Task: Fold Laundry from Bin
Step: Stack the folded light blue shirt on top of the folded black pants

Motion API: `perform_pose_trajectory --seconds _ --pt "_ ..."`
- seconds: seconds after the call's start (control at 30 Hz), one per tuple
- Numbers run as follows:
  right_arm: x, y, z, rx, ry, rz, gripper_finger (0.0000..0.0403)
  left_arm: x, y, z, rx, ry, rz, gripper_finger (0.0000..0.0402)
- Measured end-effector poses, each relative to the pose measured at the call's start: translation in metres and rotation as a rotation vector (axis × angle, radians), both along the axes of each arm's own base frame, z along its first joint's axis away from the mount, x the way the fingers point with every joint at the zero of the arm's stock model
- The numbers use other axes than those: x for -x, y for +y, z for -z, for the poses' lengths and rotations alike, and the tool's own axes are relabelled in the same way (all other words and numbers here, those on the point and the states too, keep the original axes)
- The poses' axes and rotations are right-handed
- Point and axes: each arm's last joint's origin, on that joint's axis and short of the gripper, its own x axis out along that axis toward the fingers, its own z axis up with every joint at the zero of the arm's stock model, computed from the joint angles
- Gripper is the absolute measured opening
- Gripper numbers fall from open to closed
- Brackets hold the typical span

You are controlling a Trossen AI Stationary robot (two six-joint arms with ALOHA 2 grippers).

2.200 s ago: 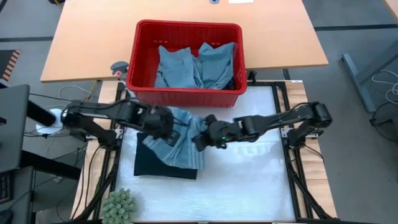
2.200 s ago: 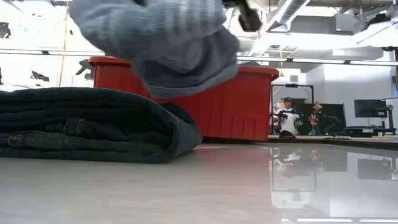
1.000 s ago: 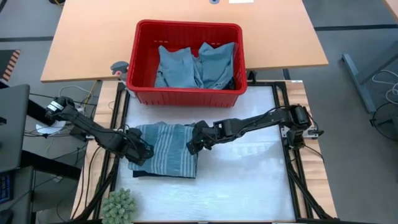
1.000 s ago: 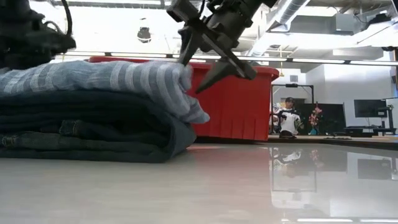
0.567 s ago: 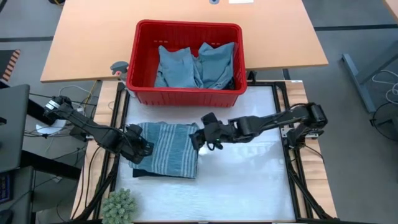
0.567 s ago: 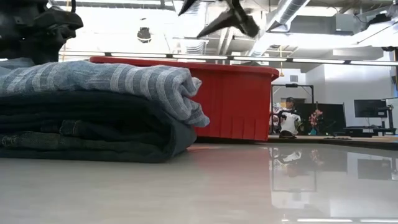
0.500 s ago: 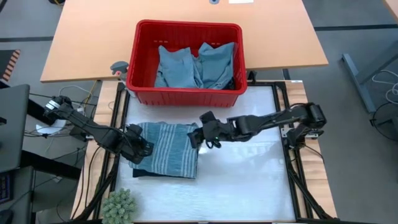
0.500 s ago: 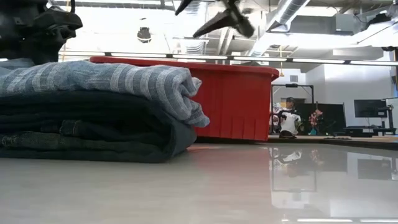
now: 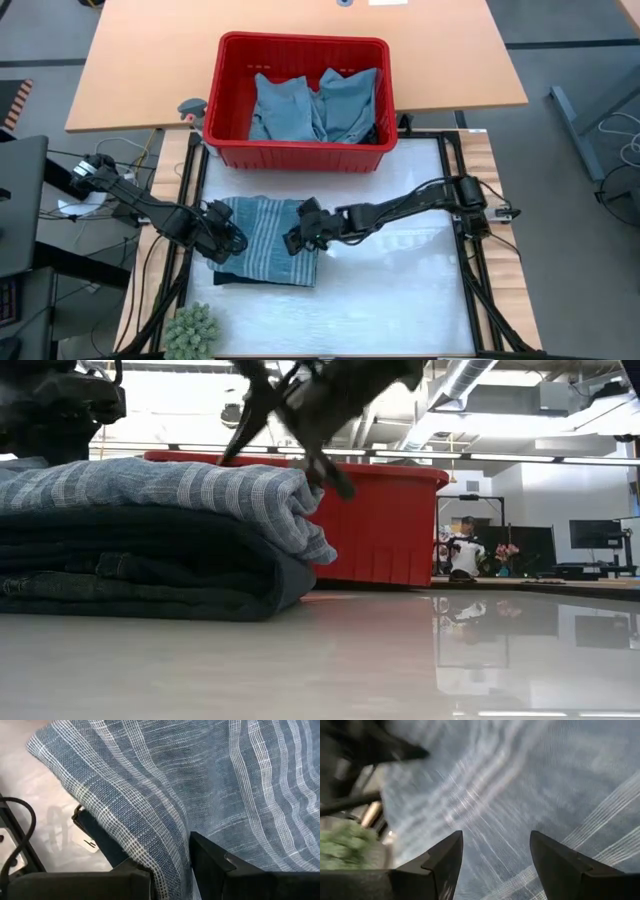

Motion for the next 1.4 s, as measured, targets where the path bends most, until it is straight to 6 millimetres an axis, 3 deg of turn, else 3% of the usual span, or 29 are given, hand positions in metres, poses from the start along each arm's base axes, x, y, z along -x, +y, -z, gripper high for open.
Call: perform_pose_trajectory --seconds 0.2,0.37,0.53,0.73,0.87,1.0,1.1,1.2,1.4 --pt "-0.010 -0.001 0.048 -0.077 0.134 -0.044 0.0255 0.006 0.000 0.002 0.034 0.108 0.065 0.0094" --pt "-0.013 0.000 0.066 -0.139 0.172 -0.082 0.0255 0.013 0.003 0.003 0.032 0.189 0.073 0.0157" --pt "-0.012 0.000 0.060 -0.137 0.167 -0.091 0.0255 0.013 0.002 0.000 0.045 0.171 0.034 0.0241" --pt "-0.007 -0.009 0.042 -0.114 0.147 -0.082 0.0255 0.025 0.002 -0.050 0.005 0.023 0.056 0.0280" --pt "-0.006 -0.016 0.035 -0.116 0.133 -0.080 0.0255 0.033 0.004 -0.086 -0.058 -0.251 0.022 0.0281" --pt "0.001 -0.020 0.006 -0.093 0.076 -0.089 0.0255 0.030 -0.001 -0.109 -0.170 -0.586 0.067 0.0278" --pt "0.009 -0.024 -0.020 -0.039 0.020 -0.061 0.0255 0.026 -0.004 -0.103 -0.241 -0.626 0.110 0.0267" --pt "0.016 -0.028 -0.039 0.042 -0.017 0.006 0.0255 0.019 -0.010 -0.082 -0.245 -0.635 0.113 0.0252" --pt "0.018 -0.035 -0.045 0.072 -0.032 0.047 0.0255 0.007 -0.019 -0.021 -0.193 -0.669 0.099 0.0227"
